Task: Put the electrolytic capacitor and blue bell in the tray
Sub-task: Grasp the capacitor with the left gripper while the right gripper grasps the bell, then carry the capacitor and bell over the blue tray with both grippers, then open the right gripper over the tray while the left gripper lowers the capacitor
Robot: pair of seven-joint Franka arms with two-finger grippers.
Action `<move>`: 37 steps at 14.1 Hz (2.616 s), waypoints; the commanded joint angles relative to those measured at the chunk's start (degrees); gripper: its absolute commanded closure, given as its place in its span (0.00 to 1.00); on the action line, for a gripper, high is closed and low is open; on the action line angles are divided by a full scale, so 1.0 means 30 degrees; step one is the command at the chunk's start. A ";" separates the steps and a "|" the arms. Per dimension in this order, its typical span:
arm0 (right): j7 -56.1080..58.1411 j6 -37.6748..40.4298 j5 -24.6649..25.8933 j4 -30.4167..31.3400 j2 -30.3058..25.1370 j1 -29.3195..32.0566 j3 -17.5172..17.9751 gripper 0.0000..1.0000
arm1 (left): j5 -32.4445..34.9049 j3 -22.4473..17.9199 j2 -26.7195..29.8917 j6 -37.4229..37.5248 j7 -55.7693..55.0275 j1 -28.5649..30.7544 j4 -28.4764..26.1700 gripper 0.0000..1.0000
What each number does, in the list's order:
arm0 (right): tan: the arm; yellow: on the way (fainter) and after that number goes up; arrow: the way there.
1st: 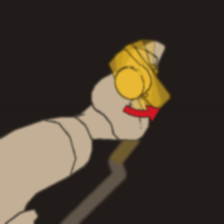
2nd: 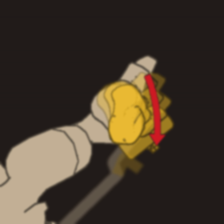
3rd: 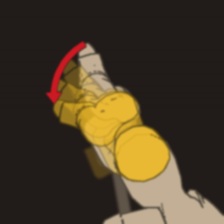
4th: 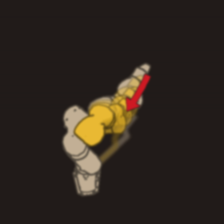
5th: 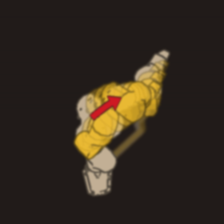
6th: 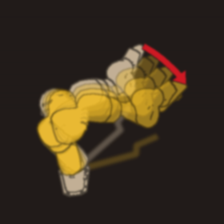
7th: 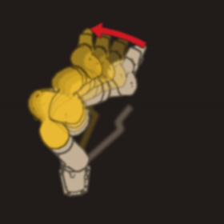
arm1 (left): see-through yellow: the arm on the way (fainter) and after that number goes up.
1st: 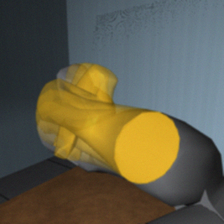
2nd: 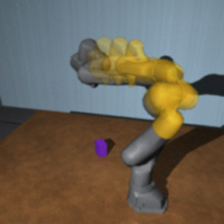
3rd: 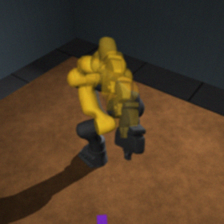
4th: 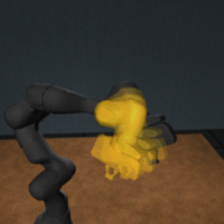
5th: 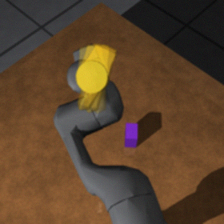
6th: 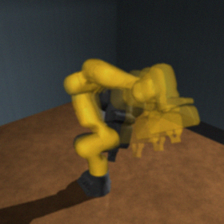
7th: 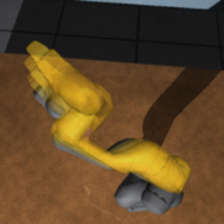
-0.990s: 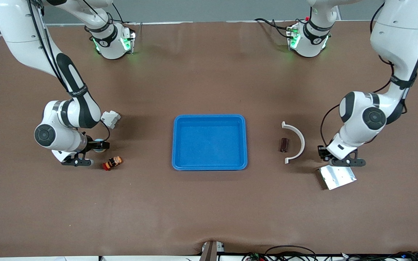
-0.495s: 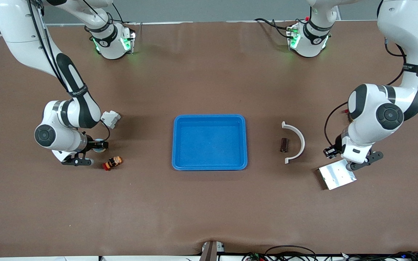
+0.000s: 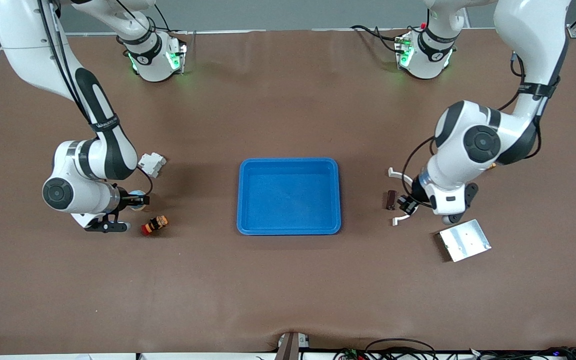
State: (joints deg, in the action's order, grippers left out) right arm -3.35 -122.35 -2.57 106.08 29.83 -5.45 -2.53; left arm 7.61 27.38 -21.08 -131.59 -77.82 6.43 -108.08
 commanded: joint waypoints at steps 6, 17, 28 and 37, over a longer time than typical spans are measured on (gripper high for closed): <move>-0.6086 0.1526 -0.2096 -0.2604 -0.0072 -0.4507 -0.0064 0.97 | 0.1969 0.0658 -0.1171 0.0445 -1.3741 -0.3719 0.1570 1.00; -1.4403 -0.0525 -0.3042 -0.3777 0.1244 -0.8258 0.1518 0.98 | 0.5198 -0.1036 -0.6124 0.1582 -1.9410 -0.7671 0.6226 1.00; -1.6170 -0.1932 -0.2454 -0.4218 0.3034 -0.9084 0.2072 0.91 | 0.5022 -0.2799 -0.8940 0.1734 -2.0494 -1.0140 0.8898 1.00; -1.6229 -0.1668 -0.2425 -0.3983 0.2977 -0.8849 0.2280 0.00 | 0.5110 -0.2945 -0.9731 0.0302 -2.0494 -1.0316 0.8987 1.00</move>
State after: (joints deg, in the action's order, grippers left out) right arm -51.09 -128.06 -10.80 94.97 38.58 -33.03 3.55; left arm 21.73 19.33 -49.00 -129.37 -137.84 -23.48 -82.73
